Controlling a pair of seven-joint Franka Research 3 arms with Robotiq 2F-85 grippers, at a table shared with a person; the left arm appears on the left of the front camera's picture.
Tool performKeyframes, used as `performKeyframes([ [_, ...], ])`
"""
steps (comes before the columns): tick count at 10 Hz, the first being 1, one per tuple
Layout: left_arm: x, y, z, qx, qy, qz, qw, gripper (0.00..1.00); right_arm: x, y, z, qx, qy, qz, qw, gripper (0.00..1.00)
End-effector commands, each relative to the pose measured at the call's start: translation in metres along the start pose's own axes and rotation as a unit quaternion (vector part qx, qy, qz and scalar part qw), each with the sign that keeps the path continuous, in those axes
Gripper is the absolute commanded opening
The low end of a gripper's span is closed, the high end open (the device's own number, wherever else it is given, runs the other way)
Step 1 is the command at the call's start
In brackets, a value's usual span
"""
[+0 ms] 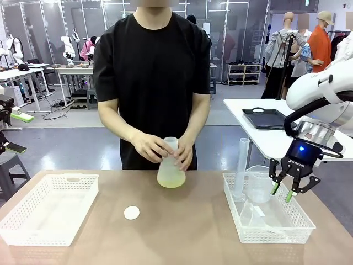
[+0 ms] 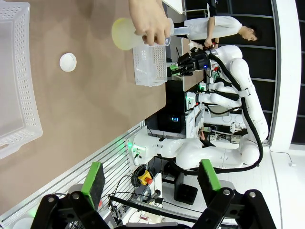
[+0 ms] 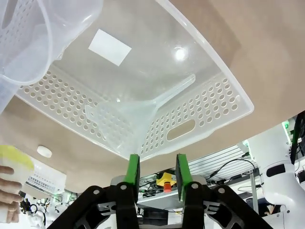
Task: Prepare the solutions needed for the experiment.
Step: Once the solution is in the Big flask , pick up the Plastic Funnel and place it back into the right Organizing basket, then when the human places the Big flask in the center of the table, pick up the Big flask and place it in the left Organizing basket.
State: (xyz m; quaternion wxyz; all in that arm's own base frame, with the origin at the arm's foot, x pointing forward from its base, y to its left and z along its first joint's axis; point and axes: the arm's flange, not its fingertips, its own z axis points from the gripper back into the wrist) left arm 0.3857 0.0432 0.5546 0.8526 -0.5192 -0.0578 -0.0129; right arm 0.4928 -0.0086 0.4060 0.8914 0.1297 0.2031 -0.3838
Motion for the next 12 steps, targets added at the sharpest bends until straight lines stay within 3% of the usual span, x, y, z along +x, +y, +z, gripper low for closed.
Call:
performKeyframes([
  [1, 0.000, -0.003, 0.002, 0.004, 0.006, 0.008, 1.000, 1.00, -0.001, 0.000, 0.001, 0.003, 0.001, 0.006, 1.000, 0.41],
  [10, 0.000, -0.003, 0.002, 0.004, 0.006, 0.008, 1.000, 1.00, 0.000, 0.000, 0.000, 0.000, 0.000, 0.000, 1.000, 0.41],
  [12, 0.000, -0.003, 0.002, 0.004, 0.006, 0.008, 1.000, 1.00, -0.073, 0.002, 0.018, 0.078, -0.037, 0.125, 0.988, 0.41],
])
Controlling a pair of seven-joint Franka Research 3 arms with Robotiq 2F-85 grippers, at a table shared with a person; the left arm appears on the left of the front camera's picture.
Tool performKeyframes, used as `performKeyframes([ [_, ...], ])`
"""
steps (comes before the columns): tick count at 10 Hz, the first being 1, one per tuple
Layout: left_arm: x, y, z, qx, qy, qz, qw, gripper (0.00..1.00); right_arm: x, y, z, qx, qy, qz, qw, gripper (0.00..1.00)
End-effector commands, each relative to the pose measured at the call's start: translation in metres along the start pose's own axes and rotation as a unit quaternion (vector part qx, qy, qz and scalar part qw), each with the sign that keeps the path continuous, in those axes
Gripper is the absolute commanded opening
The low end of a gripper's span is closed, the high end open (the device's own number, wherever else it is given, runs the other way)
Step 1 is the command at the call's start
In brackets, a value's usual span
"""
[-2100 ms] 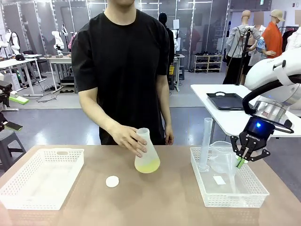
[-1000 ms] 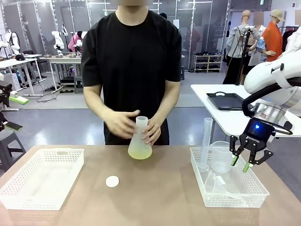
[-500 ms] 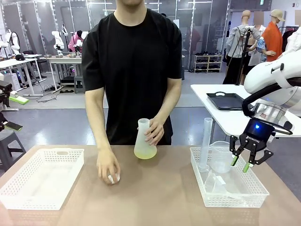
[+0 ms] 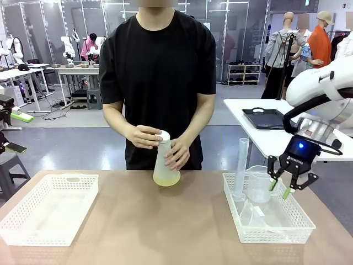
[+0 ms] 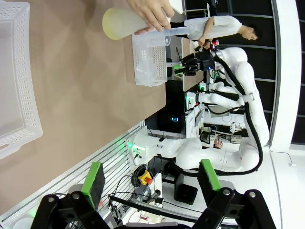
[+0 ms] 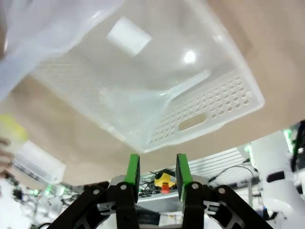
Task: Prepare the solutions needed for the experiment.
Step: When the human places the Big flask in the center of the table, pick up the Big flask and place it in the left Organizing basket.
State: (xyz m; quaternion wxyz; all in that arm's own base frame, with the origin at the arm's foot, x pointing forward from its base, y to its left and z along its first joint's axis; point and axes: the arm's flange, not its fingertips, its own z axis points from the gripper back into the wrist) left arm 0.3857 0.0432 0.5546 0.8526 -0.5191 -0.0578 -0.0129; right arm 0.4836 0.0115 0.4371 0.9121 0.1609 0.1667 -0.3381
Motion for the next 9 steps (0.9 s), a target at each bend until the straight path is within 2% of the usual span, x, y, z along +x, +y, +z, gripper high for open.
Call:
performKeyframes([
  [1, 0.000, -0.003, 0.002, 0.004, 0.006, 0.007, 1.000, 1.00, -0.067, 0.000, 0.008, 0.080, -0.031, 0.107, 0.991, 0.41],
  [2, 0.000, -0.003, 0.002, 0.004, 0.006, 0.007, 1.000, 1.00, -0.093, -0.003, 0.014, 0.113, -0.051, 0.160, 0.979, 0.41],
  [4, 0.000, -0.003, 0.002, 0.004, 0.006, 0.007, 1.000, 1.00, -0.137, -0.011, 0.019, 0.152, -0.053, 0.266, 0.951, 0.41],
  [6, 0.000, -0.003, 0.002, 0.004, 0.006, 0.007, 1.000, 1.00, -0.161, -0.019, 0.016, 0.187, -0.024, 0.350, 0.917, 0.41],
  [8, 0.000, -0.003, 0.002, 0.004, 0.006, 0.007, 1.000, 1.00, -0.172, -0.026, 0.018, 0.239, -0.001, 0.399, 0.885, 0.41],
  [9, 0.000, -0.003, 0.002, 0.004, 0.006, 0.007, 1.000, 1.00, -0.171, -0.029, 0.019, 0.270, 0.014, 0.392, 0.879, 0.41],
])
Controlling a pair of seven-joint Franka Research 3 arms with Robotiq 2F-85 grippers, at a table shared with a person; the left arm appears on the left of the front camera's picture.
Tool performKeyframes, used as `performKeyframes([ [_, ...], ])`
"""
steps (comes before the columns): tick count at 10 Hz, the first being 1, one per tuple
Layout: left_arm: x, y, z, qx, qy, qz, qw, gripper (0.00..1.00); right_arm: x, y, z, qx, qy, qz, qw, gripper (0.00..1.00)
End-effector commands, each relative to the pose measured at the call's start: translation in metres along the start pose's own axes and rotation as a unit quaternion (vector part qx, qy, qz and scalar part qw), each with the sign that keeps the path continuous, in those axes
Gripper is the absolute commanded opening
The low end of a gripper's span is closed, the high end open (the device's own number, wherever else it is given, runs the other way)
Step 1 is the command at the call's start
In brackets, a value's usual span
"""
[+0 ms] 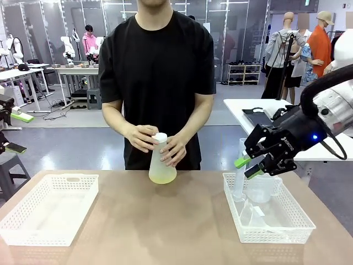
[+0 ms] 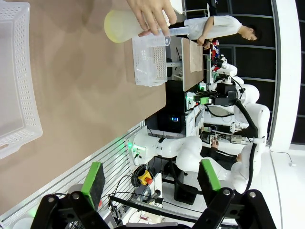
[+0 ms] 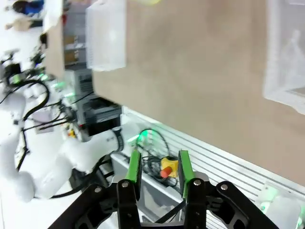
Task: Prepare the solutions needed for the experiment.
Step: When the human places the Big flask in the center of the table, pick up the Big flask and place it in the left Organizing basket.
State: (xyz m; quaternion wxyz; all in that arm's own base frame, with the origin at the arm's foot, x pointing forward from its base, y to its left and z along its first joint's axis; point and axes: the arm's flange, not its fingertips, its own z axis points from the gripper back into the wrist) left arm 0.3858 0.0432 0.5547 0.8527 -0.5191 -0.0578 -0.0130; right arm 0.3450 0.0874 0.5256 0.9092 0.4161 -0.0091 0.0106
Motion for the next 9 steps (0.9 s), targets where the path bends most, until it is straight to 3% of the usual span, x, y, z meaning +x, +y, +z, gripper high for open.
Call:
performKeyframes([
  [1, 0.000, -0.003, 0.002, 0.004, 0.006, 0.008, 1.000, 1.00, 0.000, -0.012, 0.002, 0.079, 0.008, -0.002, 0.997, 0.41],
  [6, 0.000, -0.003, 0.002, 0.004, 0.006, 0.008, 1.000, 1.00, 0.009, -0.028, -0.002, 0.217, -0.024, -0.048, 0.975, 0.41],
  [9, 0.000, -0.003, 0.002, 0.004, 0.006, 0.008, 1.000, 1.00, 0.012, -0.033, 0.002, 0.242, -0.026, -0.055, 0.968, 0.41],
])
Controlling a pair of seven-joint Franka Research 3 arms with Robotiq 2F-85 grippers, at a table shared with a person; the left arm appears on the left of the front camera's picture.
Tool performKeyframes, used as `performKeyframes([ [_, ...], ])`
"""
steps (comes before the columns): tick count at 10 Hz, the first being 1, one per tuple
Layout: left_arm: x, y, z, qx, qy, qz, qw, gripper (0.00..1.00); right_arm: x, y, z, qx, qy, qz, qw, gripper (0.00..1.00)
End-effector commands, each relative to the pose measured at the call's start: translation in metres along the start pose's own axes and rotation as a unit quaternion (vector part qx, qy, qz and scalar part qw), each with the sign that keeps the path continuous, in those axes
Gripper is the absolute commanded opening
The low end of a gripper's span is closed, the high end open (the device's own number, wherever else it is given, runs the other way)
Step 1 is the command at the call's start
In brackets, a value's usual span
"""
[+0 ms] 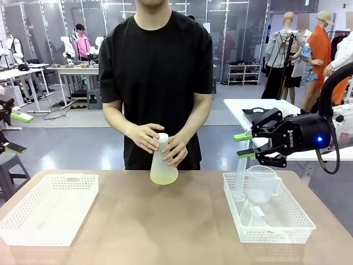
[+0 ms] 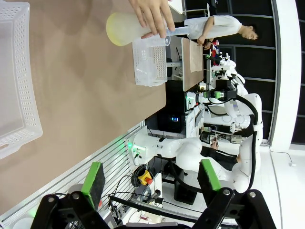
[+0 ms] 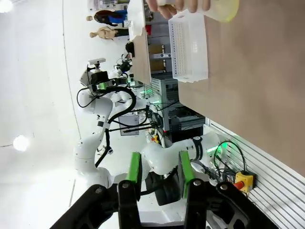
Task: Prepare the solutions needed for the experiment.
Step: When the human places the Big flask in the center of the table, pick up the Big flask and place it in the left Organizing basket.
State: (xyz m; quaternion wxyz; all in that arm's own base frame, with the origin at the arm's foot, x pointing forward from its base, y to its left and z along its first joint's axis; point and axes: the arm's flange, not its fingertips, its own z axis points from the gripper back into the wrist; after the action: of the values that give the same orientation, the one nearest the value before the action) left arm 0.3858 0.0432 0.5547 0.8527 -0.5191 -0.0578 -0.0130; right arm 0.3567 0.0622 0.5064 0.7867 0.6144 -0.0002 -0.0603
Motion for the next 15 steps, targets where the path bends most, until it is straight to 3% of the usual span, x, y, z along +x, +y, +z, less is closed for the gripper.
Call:
performKeyframes([
  [1, 0.0001, -0.0033, 0.0024, 0.004, 0.006, 0.008, 1.000, 1.00, 0.0021, -0.0034, -0.0035, 0.013, 0.009, 0.014, 1.000, 0.61],
  [2, 0.0001, -0.0033, 0.0024, 0.004, 0.006, 0.008, 1.000, 1.00, 0.0033, -0.0037, -0.0042, 0.013, 0.008, 0.015, 1.000, 0.61],
  [3, 0.0001, -0.0033, 0.0024, 0.004, 0.006, 0.008, 1.000, 1.00, 0.0046, -0.0035, -0.0040, 0.011, 0.008, 0.016, 1.000, 0.81],
  [4, 0.0001, -0.0033, 0.0024, 0.004, 0.006, 0.008, 1.000, 1.00, 0.0059, -0.0035, -0.0037, 0.011, 0.012, 0.016, 1.000, 0.65],
  [5, 0.0001, -0.0033, 0.0024, 0.004, 0.006, 0.008, 1.000, 1.00, 0.0065, -0.0027, -0.0029, 0.009, 0.014, 0.015, 1.000, 1.00],
  [6, 0.0001, -0.0033, 0.0024, 0.004, 0.006, 0.008, 1.000, 1.00, 0.0073, -0.0006, -0.0033, -0.004, 0.019, 0.010, 1.000, 0.85],
  [7, 0.0001, -0.0033, 0.0024, 0.004, 0.006, 0.008, 1.000, 1.00, 0.0096, 0.0005, -0.0047, -0.014, 0.033, -0.005, 0.999, 0.85],
  [8, 0.0001, -0.0033, 0.0024, 0.004, 0.006, 0.008, 1.000, 1.00, 0.0015, -0.0033, -0.0039, 0.003, 0.012, 0.002, 1.000, 0.85],
  [15, 0.0001, -0.0033, 0.0024, 0.004, 0.006, 0.008, 1.000, 1.00, 0.0015, -0.0033, -0.0039, 0.003, 0.012, 0.002, 1.000, 0.85],
])
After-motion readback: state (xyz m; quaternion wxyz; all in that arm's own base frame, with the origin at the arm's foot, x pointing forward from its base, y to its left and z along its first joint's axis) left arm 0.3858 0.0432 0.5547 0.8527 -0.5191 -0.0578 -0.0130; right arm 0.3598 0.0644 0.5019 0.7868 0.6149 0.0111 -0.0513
